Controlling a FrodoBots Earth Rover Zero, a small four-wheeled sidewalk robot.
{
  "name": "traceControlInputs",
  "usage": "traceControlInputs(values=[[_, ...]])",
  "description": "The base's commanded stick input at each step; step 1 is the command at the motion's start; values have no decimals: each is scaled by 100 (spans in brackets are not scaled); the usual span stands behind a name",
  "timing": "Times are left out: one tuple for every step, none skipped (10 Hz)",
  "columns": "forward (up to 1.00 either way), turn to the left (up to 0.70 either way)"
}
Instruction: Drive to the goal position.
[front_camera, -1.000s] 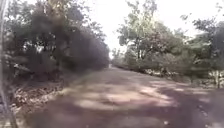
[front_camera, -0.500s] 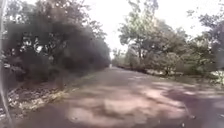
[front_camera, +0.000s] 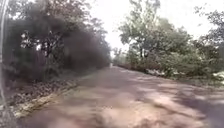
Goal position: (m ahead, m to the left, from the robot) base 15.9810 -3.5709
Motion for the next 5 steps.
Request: traceControlInputs(values=[[70,0],[70,0],[70,0],[70,0],[70,0]])
